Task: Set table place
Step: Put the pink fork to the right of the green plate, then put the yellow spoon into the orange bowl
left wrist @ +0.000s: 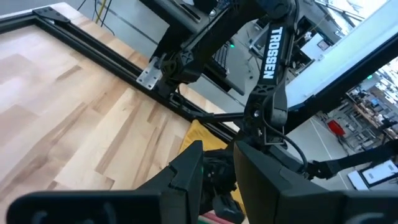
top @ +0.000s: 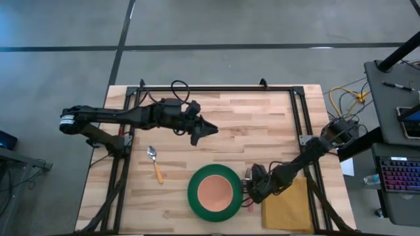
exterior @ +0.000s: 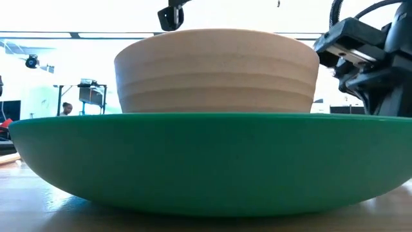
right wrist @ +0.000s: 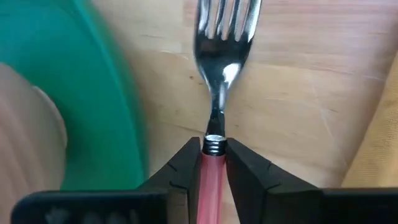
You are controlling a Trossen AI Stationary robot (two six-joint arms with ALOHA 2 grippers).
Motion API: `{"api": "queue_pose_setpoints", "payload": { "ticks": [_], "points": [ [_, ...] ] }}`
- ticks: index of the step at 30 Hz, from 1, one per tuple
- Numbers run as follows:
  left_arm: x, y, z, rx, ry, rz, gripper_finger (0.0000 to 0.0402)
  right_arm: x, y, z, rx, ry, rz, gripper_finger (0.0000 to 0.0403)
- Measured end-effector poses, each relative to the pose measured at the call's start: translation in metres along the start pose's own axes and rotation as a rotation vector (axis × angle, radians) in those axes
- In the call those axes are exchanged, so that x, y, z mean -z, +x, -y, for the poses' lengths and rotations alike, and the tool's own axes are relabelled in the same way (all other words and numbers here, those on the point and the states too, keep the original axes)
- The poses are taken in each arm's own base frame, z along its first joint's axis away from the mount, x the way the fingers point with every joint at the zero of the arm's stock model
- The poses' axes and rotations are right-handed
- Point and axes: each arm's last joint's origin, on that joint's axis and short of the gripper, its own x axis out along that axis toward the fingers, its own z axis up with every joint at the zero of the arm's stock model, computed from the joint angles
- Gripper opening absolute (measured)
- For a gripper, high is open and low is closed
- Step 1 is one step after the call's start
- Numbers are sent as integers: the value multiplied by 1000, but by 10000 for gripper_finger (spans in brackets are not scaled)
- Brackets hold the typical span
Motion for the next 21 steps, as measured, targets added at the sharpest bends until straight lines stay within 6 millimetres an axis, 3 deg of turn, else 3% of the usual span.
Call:
{"api": "queue_pose_setpoints", "payload": {
  "ticks": [12, 17, 21],
  "points": [
    [2, 0, 0, -8, -2, -15, 77, 1, -7, -4, 7, -32, 5, 135],
    [20, -3, -4, -93, -18, -176, 77, -8, -30, 3, 50, -51, 79, 149],
    [41, -11, -13, -274, -116, -362, 77, -19, -56, 10, 72, -70, 138, 155]
  ]
}}
